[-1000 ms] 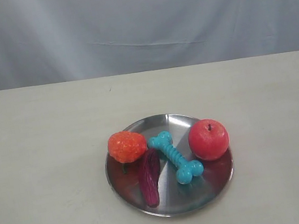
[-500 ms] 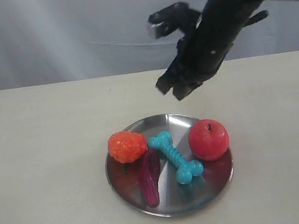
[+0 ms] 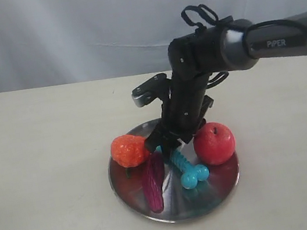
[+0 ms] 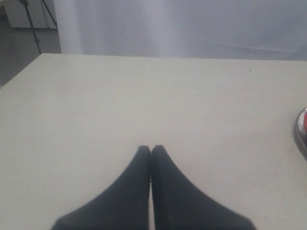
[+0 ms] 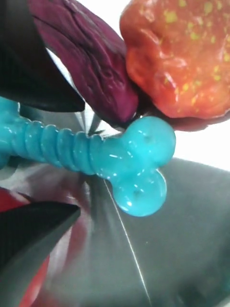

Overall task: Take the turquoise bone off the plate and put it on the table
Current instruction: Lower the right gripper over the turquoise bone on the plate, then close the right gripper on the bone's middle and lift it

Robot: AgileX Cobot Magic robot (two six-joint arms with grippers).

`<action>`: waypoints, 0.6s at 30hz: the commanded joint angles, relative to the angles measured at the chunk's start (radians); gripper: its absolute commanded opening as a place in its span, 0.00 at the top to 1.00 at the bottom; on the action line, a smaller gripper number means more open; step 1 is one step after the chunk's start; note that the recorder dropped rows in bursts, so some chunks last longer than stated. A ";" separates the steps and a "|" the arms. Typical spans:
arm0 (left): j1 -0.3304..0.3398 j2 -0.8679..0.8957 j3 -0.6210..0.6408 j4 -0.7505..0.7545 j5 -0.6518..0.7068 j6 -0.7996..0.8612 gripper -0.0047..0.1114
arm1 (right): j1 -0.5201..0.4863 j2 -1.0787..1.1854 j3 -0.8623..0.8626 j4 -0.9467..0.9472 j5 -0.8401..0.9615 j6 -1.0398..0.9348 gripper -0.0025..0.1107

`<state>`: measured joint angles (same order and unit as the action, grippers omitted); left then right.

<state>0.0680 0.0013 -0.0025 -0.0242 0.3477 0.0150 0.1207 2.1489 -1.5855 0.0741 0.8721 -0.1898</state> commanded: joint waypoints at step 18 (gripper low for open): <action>-0.008 -0.001 0.003 -0.001 -0.005 -0.004 0.96 | 0.001 -0.145 -0.086 0.031 0.056 0.061 0.98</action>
<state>0.0680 0.0013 -0.0025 -0.0242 0.3477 0.0150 0.1227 2.1034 -1.6341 0.0989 0.8921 -0.1558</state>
